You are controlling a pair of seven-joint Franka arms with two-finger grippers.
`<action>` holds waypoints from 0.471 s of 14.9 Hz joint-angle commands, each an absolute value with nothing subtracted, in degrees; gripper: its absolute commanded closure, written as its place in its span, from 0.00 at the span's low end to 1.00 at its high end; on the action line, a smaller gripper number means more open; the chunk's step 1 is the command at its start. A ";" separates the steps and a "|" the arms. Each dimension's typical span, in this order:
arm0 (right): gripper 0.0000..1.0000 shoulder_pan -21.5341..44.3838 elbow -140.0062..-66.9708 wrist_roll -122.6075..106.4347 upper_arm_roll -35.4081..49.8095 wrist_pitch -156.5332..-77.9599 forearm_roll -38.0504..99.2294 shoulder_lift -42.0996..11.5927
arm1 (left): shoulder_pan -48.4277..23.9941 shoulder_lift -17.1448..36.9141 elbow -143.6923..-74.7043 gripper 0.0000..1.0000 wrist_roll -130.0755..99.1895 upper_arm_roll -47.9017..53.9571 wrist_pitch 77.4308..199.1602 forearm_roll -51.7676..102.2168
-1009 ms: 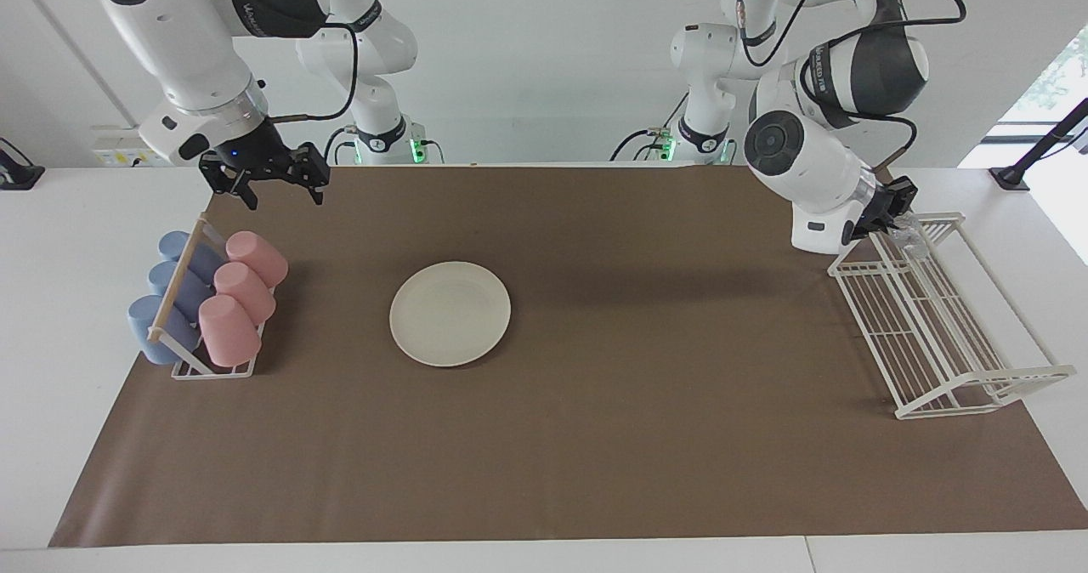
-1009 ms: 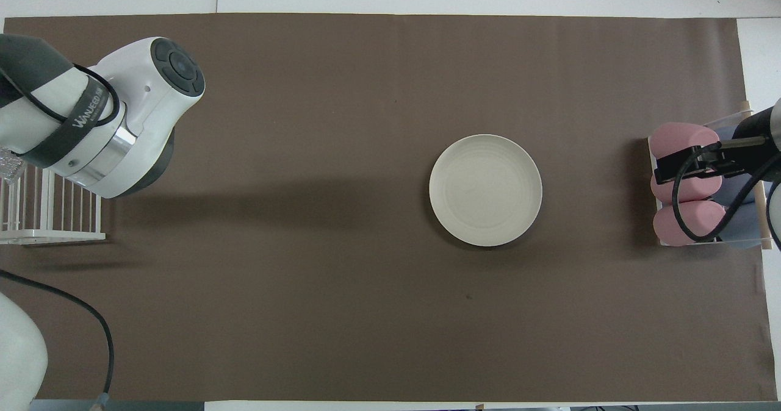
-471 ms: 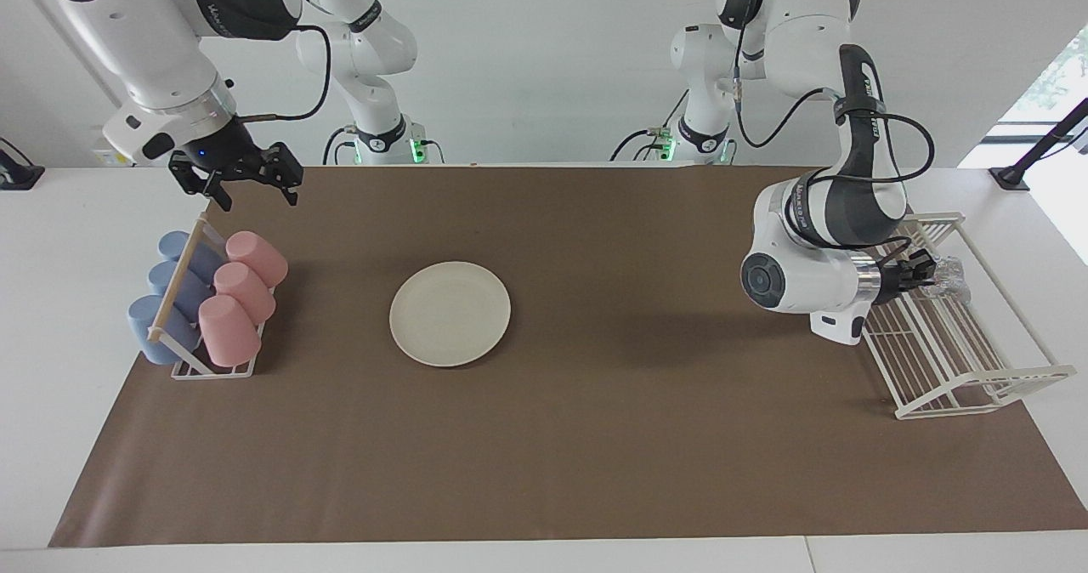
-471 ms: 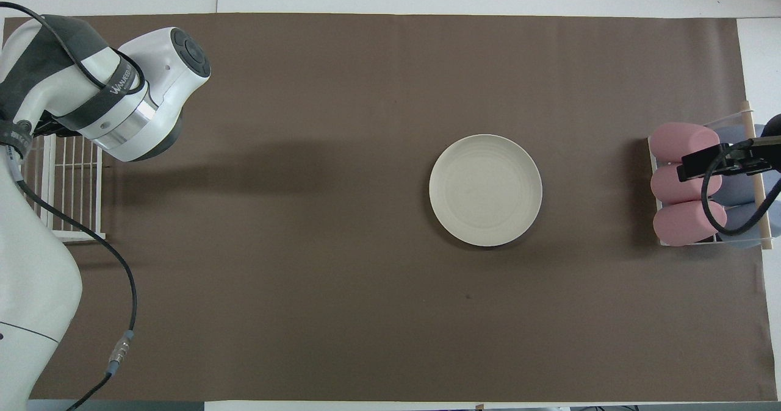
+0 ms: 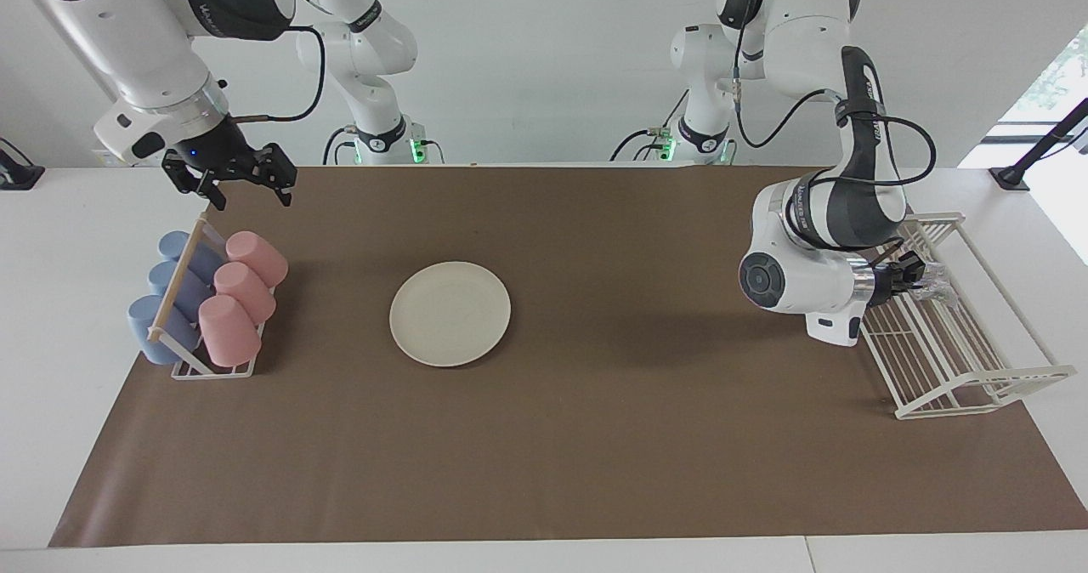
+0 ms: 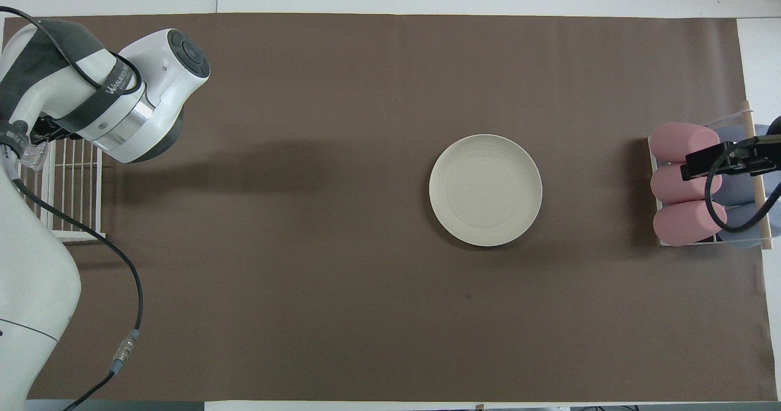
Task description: Wipe plate with sponge
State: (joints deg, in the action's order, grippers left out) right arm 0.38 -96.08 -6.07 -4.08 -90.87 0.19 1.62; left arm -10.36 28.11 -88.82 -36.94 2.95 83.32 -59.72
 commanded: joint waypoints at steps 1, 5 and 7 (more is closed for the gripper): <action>0.00 0.00 -95.36 -5.19 -3.78 -91.05 -0.09 1.14 | -9.05 27.51 -90.26 1.00 -38.58 3.08 85.43 -59.15; 0.00 0.00 -95.45 -5.19 -3.78 -91.14 -0.09 1.14 | -9.05 27.33 -90.70 1.00 -39.82 3.08 86.48 -59.06; 0.00 0.09 -95.36 -5.10 -3.78 -91.23 -0.09 1.14 | -8.97 27.33 -90.70 1.00 -39.81 3.08 86.48 -59.06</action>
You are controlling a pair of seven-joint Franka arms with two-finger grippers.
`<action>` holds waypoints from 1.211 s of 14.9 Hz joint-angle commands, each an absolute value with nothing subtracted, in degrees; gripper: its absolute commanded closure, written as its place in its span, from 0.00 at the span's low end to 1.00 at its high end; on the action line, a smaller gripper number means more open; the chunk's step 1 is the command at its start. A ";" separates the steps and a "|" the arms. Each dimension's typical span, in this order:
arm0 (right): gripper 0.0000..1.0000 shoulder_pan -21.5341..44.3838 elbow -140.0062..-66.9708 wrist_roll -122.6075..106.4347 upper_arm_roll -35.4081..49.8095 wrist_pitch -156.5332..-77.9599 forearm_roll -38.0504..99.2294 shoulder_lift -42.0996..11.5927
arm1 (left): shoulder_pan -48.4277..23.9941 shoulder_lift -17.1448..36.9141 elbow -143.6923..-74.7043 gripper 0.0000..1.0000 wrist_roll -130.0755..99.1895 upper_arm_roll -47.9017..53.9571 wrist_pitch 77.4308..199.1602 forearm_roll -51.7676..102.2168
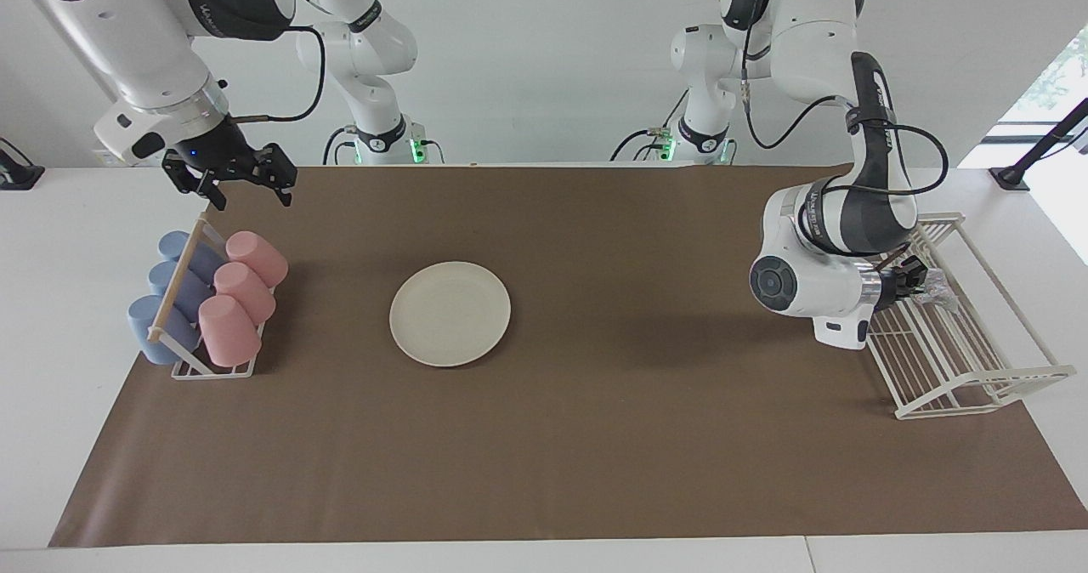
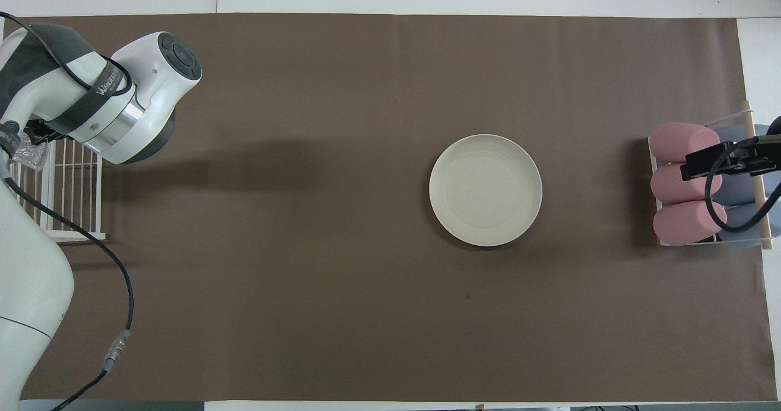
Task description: Wipe plate with sponge
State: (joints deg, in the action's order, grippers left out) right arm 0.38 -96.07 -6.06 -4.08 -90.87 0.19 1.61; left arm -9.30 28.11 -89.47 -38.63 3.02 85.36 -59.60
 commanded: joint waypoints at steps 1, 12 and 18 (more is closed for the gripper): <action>0.00 0.09 -95.36 -5.10 -3.78 -91.32 -0.09 1.14 | -8.96 27.33 -90.70 0.80 -39.73 3.08 86.57 -59.06; 0.00 0.44 -95.36 -5.01 -3.60 -91.41 -0.09 1.32 | -9.05 27.33 -90.70 0.00 -39.73 3.16 86.84 -58.97; 0.00 0.44 -95.36 -5.01 -3.60 -91.41 -0.09 1.32 | -8.97 25.94 -88.69 0.00 -38.85 3.43 87.01 -55.48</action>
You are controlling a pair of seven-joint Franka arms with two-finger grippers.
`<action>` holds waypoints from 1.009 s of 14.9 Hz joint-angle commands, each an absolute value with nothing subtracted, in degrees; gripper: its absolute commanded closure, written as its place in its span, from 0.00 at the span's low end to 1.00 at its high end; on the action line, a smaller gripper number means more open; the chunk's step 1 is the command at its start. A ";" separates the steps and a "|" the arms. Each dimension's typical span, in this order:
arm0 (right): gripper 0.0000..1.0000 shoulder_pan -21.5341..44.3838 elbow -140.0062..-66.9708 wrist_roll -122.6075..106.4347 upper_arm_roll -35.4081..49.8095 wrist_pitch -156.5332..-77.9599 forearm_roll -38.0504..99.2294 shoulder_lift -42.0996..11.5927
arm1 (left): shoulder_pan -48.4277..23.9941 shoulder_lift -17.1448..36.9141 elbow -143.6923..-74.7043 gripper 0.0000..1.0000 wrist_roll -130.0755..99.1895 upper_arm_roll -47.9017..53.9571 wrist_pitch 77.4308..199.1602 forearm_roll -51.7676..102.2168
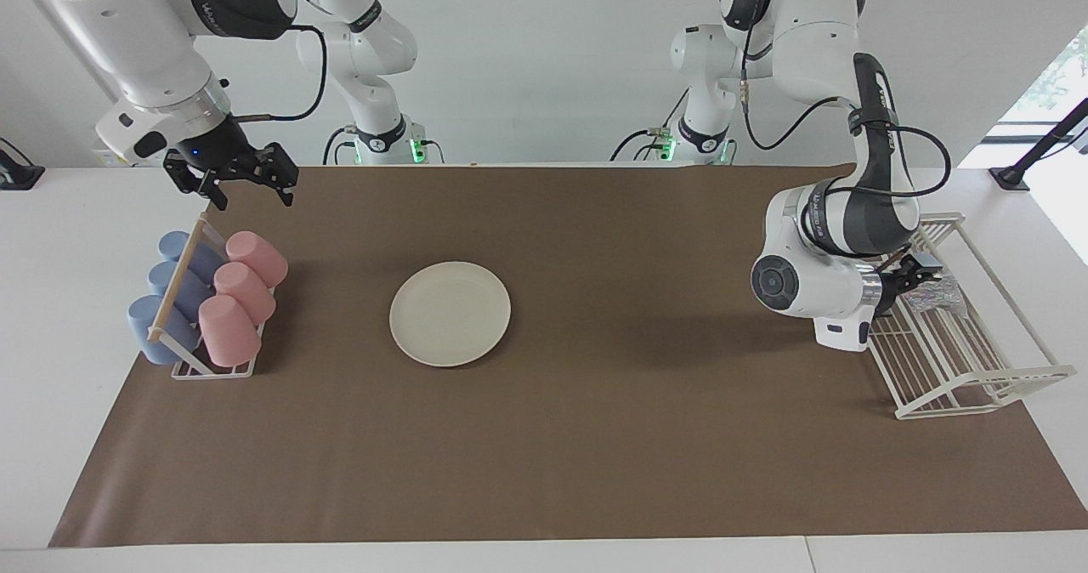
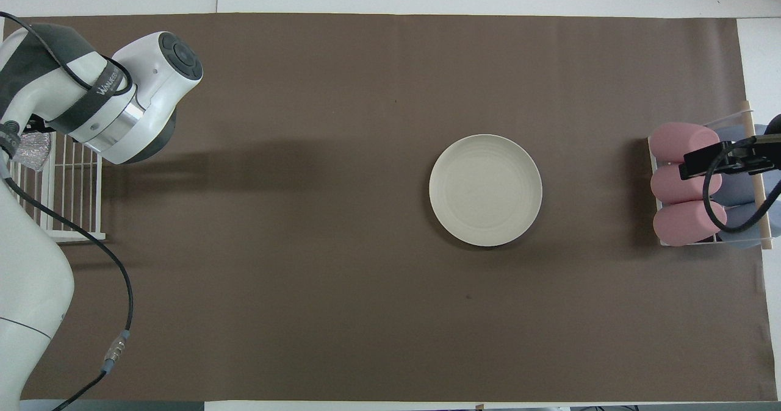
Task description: Wipe plate with sponge
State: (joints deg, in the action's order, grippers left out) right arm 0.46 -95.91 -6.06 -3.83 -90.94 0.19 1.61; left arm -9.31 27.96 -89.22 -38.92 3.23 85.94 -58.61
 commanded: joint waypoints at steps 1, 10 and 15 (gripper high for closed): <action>0.00 0.44 -95.36 -5.01 -3.60 -91.41 -0.09 1.32 | -8.70 24.45 -88.07 0.00 -38.06 3.34 88.06 -51.89; 0.00 0.53 -95.36 -4.92 -3.60 -91.49 -0.17 1.32 | -1.50 4.77 -86.83 0.00 -23.32 2.90 89.30 -15.17; 0.00 0.62 -95.36 -4.92 -3.60 -91.49 -0.09 1.32 | -1.32 -2.45 -88.23 0.00 -17.76 2.81 81.66 -5.99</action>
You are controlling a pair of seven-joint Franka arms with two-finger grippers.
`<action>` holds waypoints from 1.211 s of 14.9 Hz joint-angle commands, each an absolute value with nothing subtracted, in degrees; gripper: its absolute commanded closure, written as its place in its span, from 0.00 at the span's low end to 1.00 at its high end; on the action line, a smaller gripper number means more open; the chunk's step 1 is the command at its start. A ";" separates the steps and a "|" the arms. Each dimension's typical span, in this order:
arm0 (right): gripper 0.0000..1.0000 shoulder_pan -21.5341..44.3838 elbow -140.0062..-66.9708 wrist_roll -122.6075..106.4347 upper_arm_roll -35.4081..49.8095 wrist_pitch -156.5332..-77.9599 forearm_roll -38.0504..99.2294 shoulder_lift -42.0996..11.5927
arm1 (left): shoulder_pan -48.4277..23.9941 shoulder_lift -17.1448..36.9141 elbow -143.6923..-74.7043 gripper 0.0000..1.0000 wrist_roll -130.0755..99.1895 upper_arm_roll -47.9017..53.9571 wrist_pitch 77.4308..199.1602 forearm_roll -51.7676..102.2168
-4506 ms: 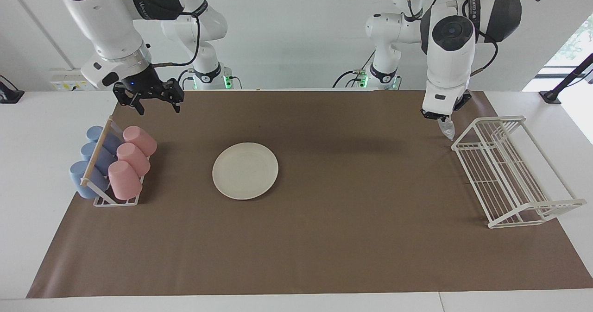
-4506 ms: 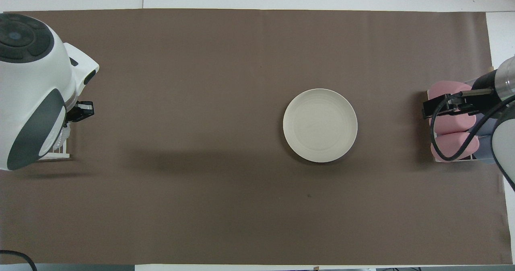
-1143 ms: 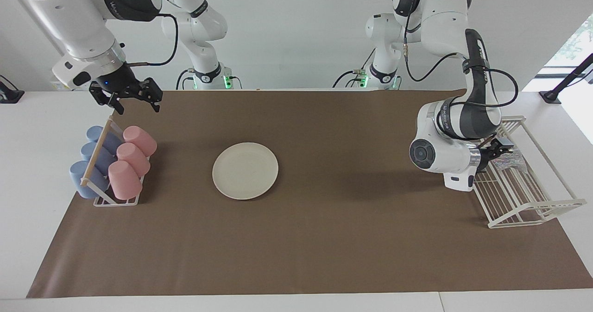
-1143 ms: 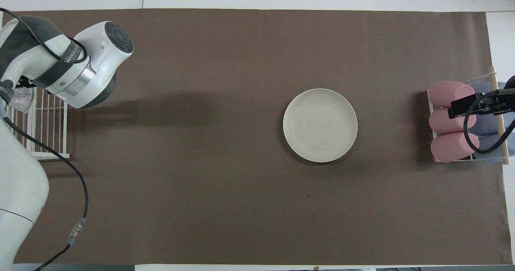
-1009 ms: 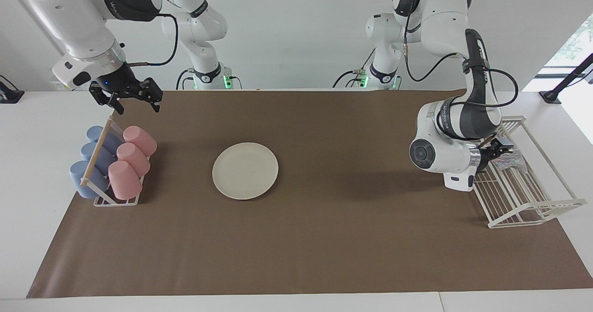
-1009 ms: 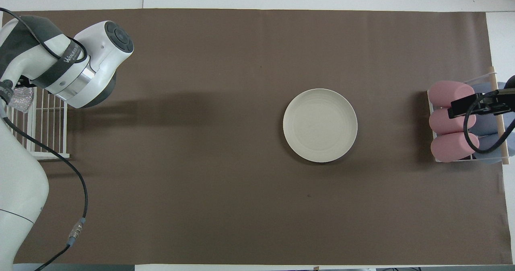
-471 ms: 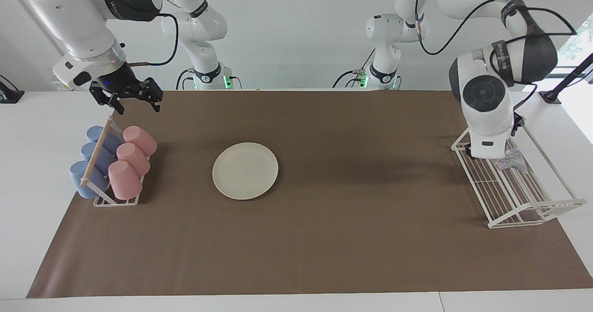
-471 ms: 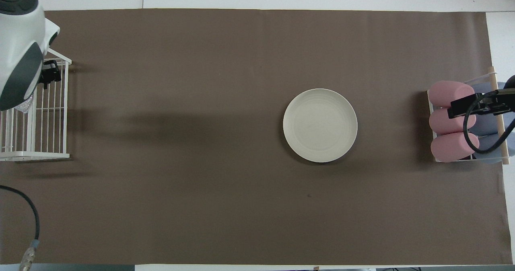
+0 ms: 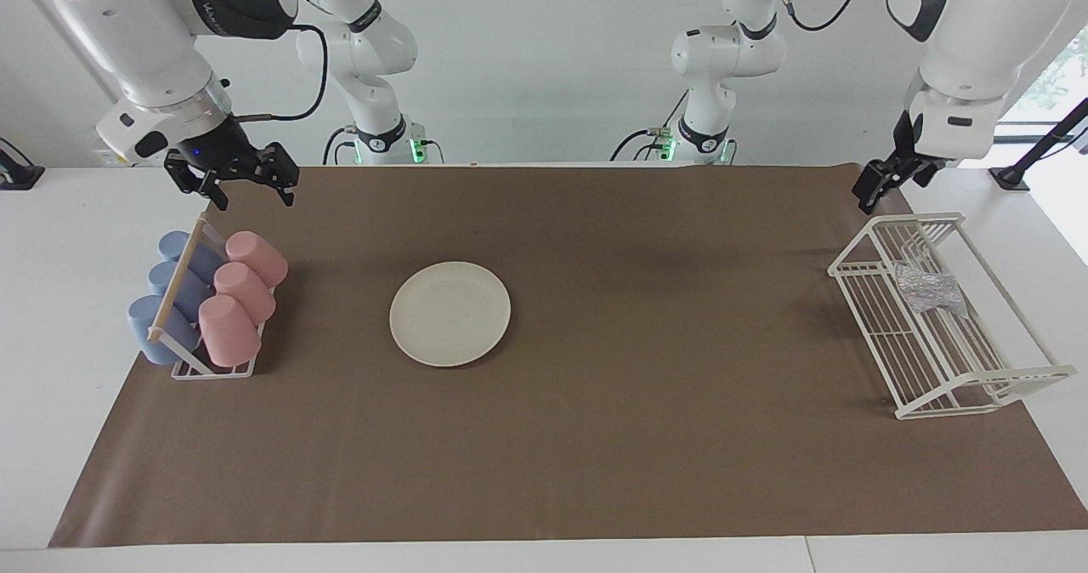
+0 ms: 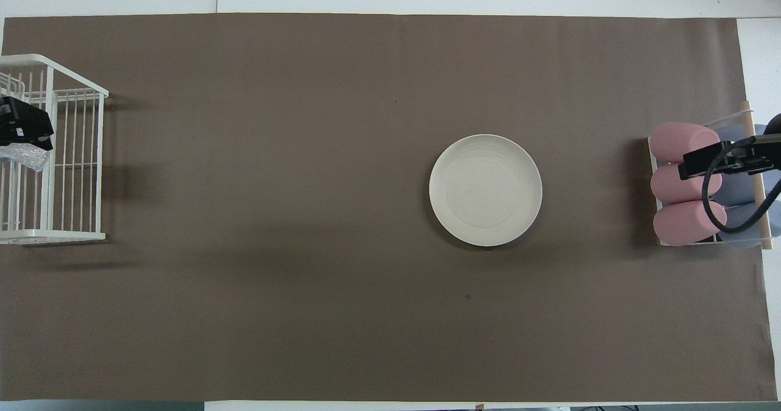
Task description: Wipe plate with sponge
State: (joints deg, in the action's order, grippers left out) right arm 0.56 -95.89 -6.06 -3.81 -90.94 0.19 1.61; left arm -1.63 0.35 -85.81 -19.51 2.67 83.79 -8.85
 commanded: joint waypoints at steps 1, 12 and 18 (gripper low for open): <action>0.00 0.62 -95.45 -4.92 -3.60 -91.49 -0.09 1.32 | -1.23 -3.85 -90.07 0.00 -17.06 2.81 81.30 -3.19; 0.00 0.79 -95.45 -4.75 -3.60 -91.41 -0.18 1.32 | -1.32 -0.97 -90.93 0.00 -13.18 2.46 85.03 2.02; 0.00 0.79 -95.36 -3.60 -3.34 -91.41 -0.18 1.32 | -2.20 -1.49 -92.02 0.00 -13.09 2.20 85.08 2.11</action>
